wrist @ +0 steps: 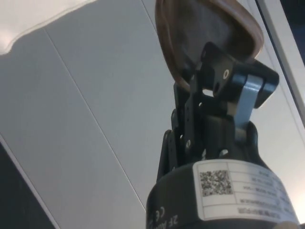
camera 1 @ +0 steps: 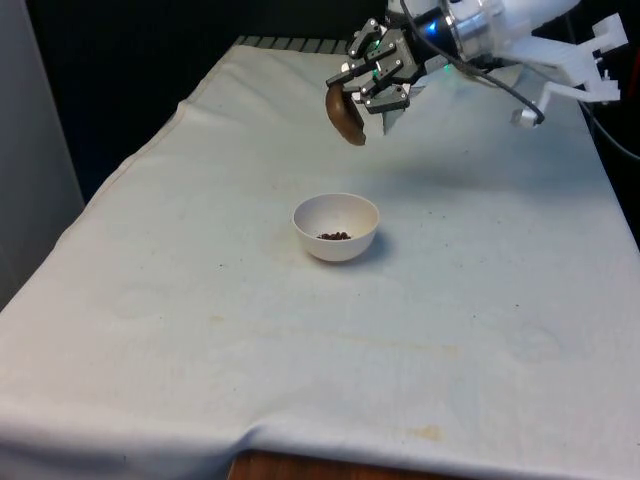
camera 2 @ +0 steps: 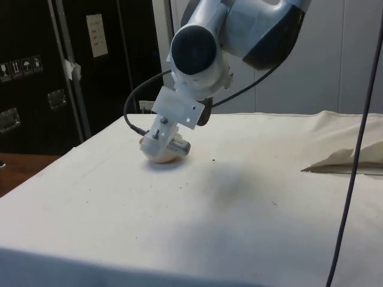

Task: Pour the coffee beans from the cup into the bowl.

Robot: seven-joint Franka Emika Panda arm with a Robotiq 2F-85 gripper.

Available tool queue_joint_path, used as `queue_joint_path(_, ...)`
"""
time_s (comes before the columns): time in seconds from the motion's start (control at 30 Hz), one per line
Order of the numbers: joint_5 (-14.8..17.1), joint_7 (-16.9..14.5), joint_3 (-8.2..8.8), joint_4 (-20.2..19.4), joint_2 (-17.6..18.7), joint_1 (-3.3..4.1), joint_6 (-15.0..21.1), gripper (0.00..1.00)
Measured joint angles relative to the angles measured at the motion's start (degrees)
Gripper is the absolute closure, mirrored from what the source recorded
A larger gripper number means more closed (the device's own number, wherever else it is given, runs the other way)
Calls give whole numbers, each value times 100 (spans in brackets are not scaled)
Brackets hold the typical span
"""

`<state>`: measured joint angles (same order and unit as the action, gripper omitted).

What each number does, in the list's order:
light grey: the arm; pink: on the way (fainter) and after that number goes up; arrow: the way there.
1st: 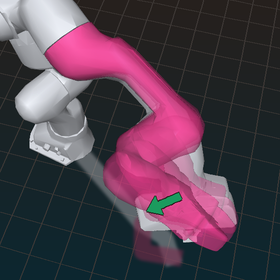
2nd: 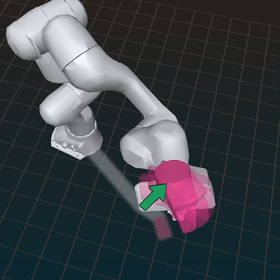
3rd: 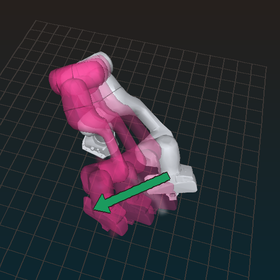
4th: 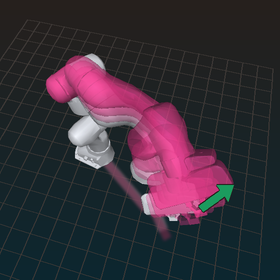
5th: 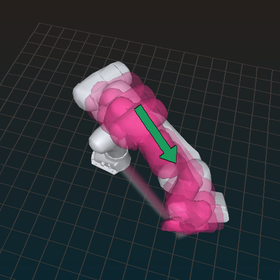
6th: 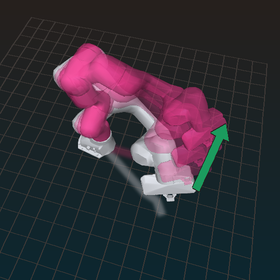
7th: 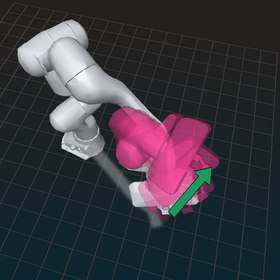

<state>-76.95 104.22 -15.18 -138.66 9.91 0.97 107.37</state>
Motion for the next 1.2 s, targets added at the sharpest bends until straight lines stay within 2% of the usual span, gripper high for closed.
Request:
queue_joint_path(0.8, 29, 0, 498, 97, 201, -92, 997, 95)
queue_joint_path(1.2, 63, -34, 728, 52, 201, -97, 1438, 95)
